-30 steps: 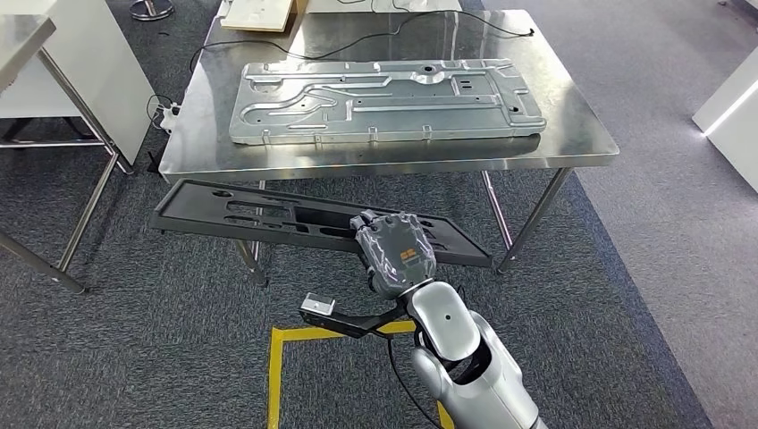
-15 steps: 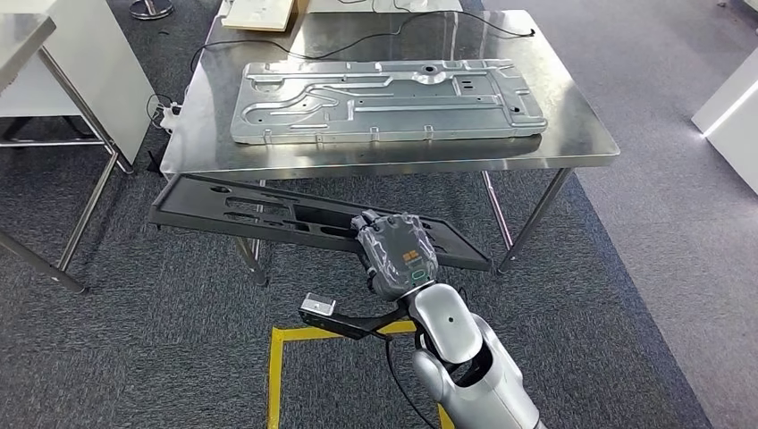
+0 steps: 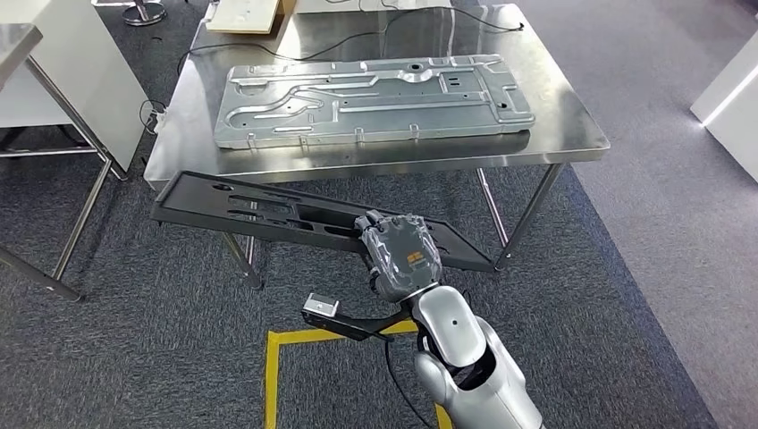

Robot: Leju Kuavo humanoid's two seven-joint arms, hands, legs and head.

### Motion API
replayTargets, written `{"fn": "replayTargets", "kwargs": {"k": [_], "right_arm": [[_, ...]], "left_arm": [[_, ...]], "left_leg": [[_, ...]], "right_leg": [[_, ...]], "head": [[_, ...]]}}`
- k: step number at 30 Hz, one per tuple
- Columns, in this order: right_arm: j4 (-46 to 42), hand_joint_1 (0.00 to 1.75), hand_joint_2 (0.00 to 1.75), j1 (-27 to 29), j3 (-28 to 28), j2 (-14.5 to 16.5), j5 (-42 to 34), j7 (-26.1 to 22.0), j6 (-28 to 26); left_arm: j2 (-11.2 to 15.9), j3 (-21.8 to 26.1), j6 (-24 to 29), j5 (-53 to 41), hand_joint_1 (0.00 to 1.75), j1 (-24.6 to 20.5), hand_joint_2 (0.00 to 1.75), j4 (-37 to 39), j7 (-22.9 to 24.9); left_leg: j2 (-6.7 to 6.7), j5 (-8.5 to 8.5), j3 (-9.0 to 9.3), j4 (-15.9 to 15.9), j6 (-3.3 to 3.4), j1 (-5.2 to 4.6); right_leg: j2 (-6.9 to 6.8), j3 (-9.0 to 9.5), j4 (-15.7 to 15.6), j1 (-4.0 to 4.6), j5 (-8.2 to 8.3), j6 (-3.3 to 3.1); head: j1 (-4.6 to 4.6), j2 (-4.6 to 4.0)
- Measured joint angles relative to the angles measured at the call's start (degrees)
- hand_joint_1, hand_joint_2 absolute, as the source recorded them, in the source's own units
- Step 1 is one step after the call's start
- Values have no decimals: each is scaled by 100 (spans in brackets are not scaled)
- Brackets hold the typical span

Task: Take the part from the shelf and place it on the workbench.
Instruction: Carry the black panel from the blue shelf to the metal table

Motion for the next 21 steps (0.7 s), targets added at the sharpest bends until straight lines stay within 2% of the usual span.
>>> {"fn": "replayTargets", "kwargs": {"k": [1, 2, 5, 10, 21], "right_arm": [[0, 175, 175, -2, 0, 0, 9, -4, 1], [0, 175, 175, -2, 0, 0, 15, -7, 1], [0, 175, 175, -3, 0, 0, 15, -7, 1], [0, 175, 175, -3, 0, 0, 15, -8, 3], [0, 175, 175, -3, 0, 0, 28, -8, 1]], "left_arm": [[1, 0, -1, 1, 0, -1, 175, 0, -1], [1, 0, -2, 1, 0, -3, 175, 0, -1], [1, 0, -10, 0, 0, -4, 175, 0, -1], [1, 0, -17, -8, 0, -4, 175, 0, -2], [1, 0, -18, -9, 0, -3, 175, 0, -3]], "left_leg": [[-1, 5, 6, -12, 29, 6], [-2, 16, 12, -24, 25, 10], [-2, 42, 30, -67, -22, 18], [-3, 58, 39, -103, -149, 26], [-6, 48, 29, -84, -176, 7]], "right_leg": [[3, 0, 1, 10, -2, -8], [6, 0, 2, 18, -5, -22], [5, -4, 5, 30, -10, -60], [4, -12, 12, 35, -16, -82], [3, -4, 10, 36, -15, -80]], "head": [[1, 0], [0, 0], [1, 0], [1, 0], [1, 0]]}}
